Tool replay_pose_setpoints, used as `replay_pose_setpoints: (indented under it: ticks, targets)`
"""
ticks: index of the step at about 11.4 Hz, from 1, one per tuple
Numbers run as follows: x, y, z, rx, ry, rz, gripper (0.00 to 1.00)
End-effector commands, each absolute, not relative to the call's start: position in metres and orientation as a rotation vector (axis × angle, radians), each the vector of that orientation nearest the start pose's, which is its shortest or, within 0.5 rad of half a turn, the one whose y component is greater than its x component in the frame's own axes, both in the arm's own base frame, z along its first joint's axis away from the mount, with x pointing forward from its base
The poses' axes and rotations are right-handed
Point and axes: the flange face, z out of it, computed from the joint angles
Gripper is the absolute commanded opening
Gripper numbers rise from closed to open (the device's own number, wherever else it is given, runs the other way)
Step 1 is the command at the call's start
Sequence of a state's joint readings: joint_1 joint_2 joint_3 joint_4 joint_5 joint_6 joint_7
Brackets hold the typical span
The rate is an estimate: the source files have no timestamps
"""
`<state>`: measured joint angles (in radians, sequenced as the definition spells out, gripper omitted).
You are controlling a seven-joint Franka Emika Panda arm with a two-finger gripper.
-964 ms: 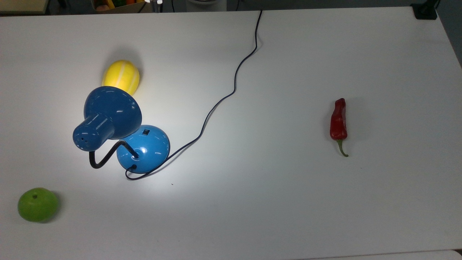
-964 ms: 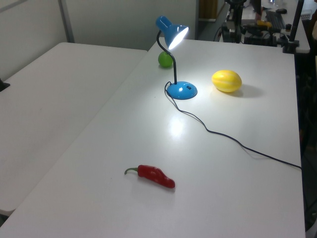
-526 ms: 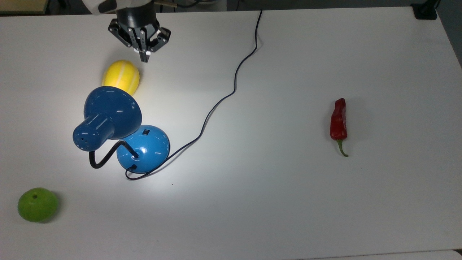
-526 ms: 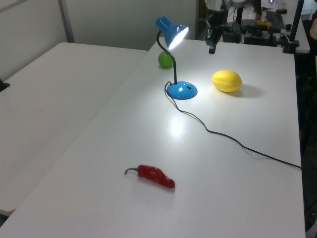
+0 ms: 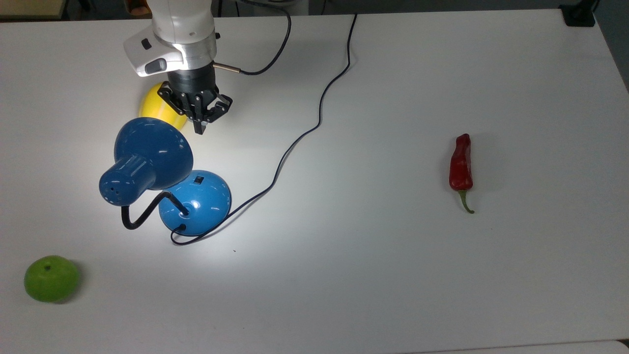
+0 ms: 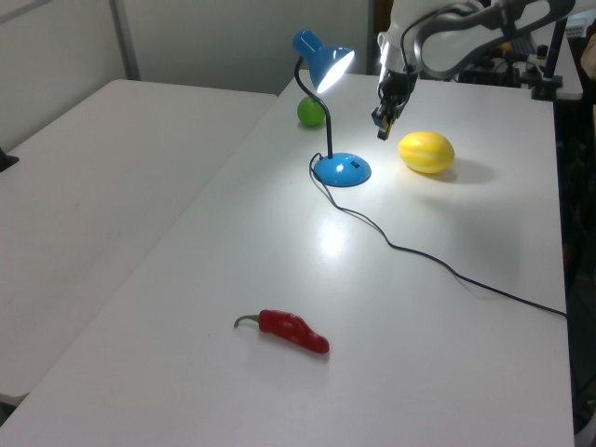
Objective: Turn off lamp
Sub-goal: 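Move the gripper down toward the switch on the blue lamp base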
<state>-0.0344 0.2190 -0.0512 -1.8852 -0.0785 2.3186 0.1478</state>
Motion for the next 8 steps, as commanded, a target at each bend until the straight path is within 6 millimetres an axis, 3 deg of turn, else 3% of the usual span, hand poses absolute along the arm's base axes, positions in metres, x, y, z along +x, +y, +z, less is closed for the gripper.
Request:
replay_pose_setpoints:
  ticks: [1,8]
  targets:
    - [0.639,-0.051,0.377,-3.157,0.334,-0.442,0.00]
    - [0.656,-0.045,0.349,-3.168,0.222,-0.625,0.00]
